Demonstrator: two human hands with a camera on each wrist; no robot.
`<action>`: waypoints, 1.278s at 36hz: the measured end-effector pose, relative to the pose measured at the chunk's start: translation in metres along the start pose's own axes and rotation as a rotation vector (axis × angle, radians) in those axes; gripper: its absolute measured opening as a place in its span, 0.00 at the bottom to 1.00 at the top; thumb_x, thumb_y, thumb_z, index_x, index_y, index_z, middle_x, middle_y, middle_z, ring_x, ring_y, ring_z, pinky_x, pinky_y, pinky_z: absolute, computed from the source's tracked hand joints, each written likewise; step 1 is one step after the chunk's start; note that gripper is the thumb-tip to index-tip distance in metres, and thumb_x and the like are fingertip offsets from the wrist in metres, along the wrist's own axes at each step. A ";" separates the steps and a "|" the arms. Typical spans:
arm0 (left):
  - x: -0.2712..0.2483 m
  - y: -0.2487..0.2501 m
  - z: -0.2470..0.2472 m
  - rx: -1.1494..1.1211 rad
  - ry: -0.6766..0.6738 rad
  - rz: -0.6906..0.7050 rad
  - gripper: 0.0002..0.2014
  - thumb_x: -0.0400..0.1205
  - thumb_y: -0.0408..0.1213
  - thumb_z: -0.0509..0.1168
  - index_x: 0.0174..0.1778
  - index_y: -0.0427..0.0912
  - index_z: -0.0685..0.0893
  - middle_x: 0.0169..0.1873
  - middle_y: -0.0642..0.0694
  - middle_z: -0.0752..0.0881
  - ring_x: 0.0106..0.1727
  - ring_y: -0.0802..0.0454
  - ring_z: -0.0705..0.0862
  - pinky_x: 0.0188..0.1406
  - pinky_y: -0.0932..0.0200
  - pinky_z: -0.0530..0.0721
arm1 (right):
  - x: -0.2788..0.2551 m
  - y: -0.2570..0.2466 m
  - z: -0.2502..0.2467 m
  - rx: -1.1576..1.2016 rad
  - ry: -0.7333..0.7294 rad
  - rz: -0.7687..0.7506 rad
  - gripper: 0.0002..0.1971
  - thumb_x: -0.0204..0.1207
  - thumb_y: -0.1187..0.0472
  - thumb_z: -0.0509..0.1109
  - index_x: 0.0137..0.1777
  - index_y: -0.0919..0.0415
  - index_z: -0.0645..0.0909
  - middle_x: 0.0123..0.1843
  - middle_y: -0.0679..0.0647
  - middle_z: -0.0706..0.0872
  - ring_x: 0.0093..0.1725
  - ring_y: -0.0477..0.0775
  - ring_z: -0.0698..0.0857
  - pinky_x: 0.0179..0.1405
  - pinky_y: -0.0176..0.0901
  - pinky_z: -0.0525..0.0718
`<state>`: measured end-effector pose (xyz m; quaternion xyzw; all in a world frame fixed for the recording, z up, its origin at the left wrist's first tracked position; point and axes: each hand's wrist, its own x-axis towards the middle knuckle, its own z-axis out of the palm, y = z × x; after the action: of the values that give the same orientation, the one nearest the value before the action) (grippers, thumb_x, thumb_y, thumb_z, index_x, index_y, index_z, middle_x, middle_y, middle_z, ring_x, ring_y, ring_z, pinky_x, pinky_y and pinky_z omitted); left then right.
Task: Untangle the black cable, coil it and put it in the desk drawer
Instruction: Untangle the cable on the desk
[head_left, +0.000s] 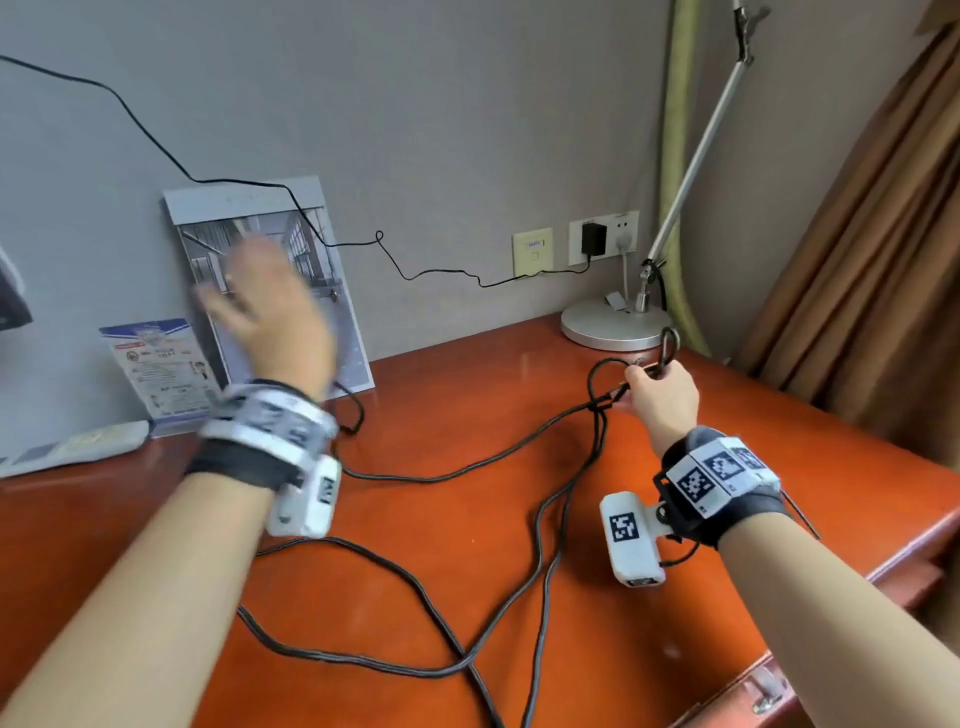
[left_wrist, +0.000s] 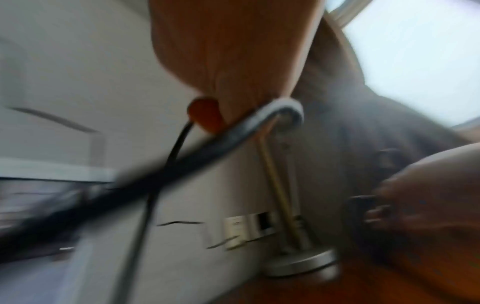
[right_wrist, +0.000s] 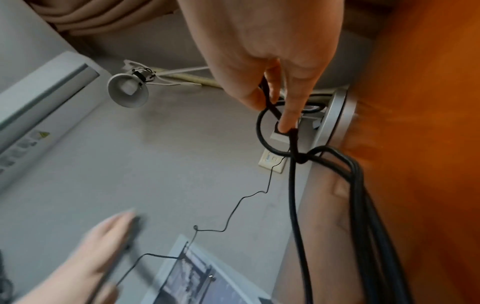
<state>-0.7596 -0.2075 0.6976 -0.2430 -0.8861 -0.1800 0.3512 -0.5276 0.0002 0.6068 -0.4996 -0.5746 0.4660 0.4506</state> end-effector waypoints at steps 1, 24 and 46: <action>-0.005 0.018 0.008 0.063 0.007 0.211 0.36 0.74 0.24 0.59 0.79 0.26 0.55 0.78 0.27 0.62 0.79 0.31 0.62 0.73 0.25 0.51 | -0.008 -0.006 0.003 -0.001 -0.014 0.002 0.04 0.74 0.60 0.63 0.44 0.60 0.76 0.37 0.56 0.86 0.32 0.53 0.87 0.44 0.45 0.87; -0.040 0.094 0.015 -0.568 -0.597 0.409 0.10 0.85 0.32 0.58 0.56 0.38 0.83 0.44 0.34 0.86 0.48 0.38 0.84 0.42 0.53 0.74 | 0.010 0.008 -0.027 0.244 0.045 0.114 0.04 0.74 0.65 0.66 0.40 0.66 0.79 0.42 0.64 0.88 0.32 0.56 0.84 0.31 0.42 0.83; -0.076 0.150 0.012 -0.622 -0.689 0.496 0.14 0.82 0.44 0.60 0.32 0.44 0.76 0.30 0.47 0.80 0.39 0.41 0.83 0.35 0.55 0.76 | -0.017 -0.018 -0.022 0.623 -0.428 0.077 0.11 0.83 0.75 0.53 0.61 0.67 0.70 0.37 0.57 0.78 0.28 0.47 0.83 0.24 0.32 0.77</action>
<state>-0.6343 -0.1025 0.6572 -0.5832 -0.7708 -0.2558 -0.0173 -0.5067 -0.0164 0.6273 -0.2515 -0.4673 0.7287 0.4329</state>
